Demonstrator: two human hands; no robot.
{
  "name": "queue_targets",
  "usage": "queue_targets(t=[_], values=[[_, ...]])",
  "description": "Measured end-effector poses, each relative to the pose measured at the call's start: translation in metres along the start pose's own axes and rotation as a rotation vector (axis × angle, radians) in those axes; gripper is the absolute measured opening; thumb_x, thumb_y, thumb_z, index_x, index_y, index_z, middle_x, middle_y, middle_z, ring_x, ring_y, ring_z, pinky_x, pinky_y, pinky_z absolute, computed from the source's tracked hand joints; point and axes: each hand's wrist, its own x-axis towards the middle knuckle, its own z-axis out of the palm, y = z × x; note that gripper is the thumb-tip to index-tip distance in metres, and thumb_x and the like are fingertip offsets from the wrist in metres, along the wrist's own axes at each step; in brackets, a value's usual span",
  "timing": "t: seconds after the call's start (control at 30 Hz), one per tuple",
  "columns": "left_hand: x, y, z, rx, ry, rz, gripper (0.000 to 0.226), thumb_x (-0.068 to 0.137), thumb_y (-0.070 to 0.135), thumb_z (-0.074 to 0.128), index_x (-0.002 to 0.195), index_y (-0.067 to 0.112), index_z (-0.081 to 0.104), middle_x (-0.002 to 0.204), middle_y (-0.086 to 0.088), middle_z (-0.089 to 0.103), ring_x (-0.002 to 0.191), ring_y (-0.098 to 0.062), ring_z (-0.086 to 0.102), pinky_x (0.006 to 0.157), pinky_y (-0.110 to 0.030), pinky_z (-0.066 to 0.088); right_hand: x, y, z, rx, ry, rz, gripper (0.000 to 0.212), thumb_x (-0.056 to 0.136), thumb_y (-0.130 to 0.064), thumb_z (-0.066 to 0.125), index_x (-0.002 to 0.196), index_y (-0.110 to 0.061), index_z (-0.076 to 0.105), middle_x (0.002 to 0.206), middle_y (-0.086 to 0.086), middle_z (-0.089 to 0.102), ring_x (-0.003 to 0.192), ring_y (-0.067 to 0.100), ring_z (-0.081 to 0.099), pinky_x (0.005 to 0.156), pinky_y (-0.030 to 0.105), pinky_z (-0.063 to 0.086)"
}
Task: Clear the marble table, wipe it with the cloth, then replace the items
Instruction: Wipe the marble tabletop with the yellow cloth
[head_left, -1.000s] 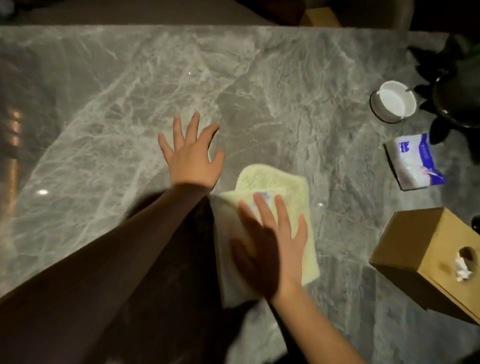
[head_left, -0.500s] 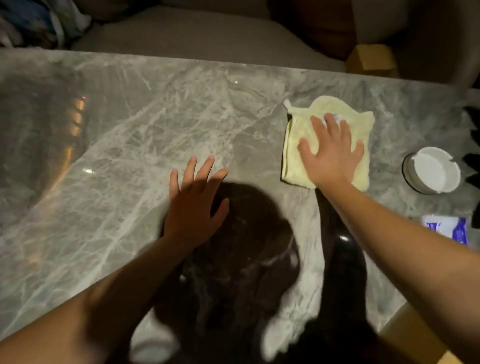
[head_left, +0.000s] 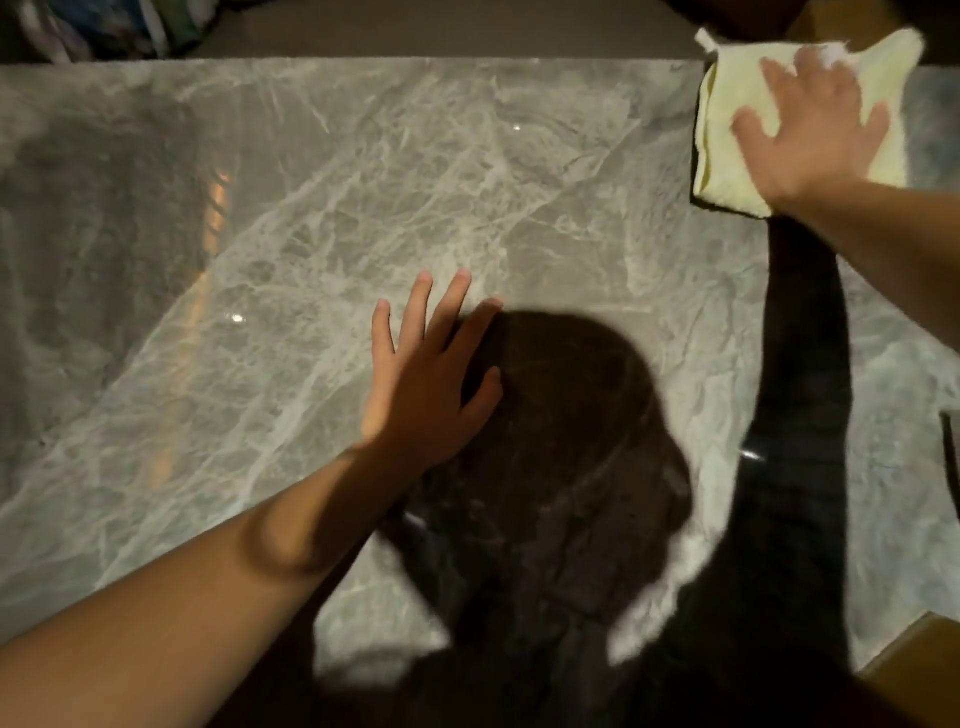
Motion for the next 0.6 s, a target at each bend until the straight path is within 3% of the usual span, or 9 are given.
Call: queue_targets(t=[0.23,0.4,0.53,0.6], values=[[0.0,0.0,0.001,0.051,0.006,0.015,0.066,0.082,0.048,0.038,0.143,0.024,0.034,0.156,-0.007,0.026,0.144,-0.034,0.018,0.11,-0.063,0.016,-0.095,-0.015,-0.002,-0.006,-0.132,0.108,0.058,0.096,-0.055,0.027,0.15,-0.041,0.012,0.161,-0.007,0.004,0.148,0.025,0.001,0.114,0.06,0.002],[0.0,0.003,0.002,-0.042,-0.012,-0.007,0.059,0.09,0.039,0.041,0.145,0.024,0.028,0.159,-0.004,0.017,0.148,-0.027,0.006,0.114,-0.056,0.001,-0.211,-0.029,0.001,0.05,-0.086,0.171,0.068,0.083,-0.062,0.023,0.148,-0.043,0.021,0.16,-0.008,0.013,0.148,0.023,0.006,0.112,0.062,0.006],[-0.016,0.01,-0.001,-0.177,-0.026,0.23,0.055,0.081,0.032,0.034,0.133,0.017,0.048,0.151,-0.006,0.036,0.144,-0.022,0.023,0.114,-0.052,0.009,-0.313,-0.052,0.001,0.078,-0.092,0.223,0.067,0.083,-0.062,0.024,0.147,-0.043,0.022,0.16,-0.008,0.016,0.148,0.023,0.007,0.111,0.064,0.01],[-0.029,0.02,0.001,-0.233,-0.052,0.259,0.054,0.077,0.03,0.038,0.128,0.021,0.053,0.151,-0.003,0.036,0.144,-0.021,0.024,0.114,-0.052,0.008,-0.361,-0.064,0.004,0.073,-0.104,0.223,0.063,0.087,-0.06,0.028,0.147,-0.043,0.022,0.16,-0.007,0.016,0.148,0.024,0.009,0.109,0.064,0.014]])
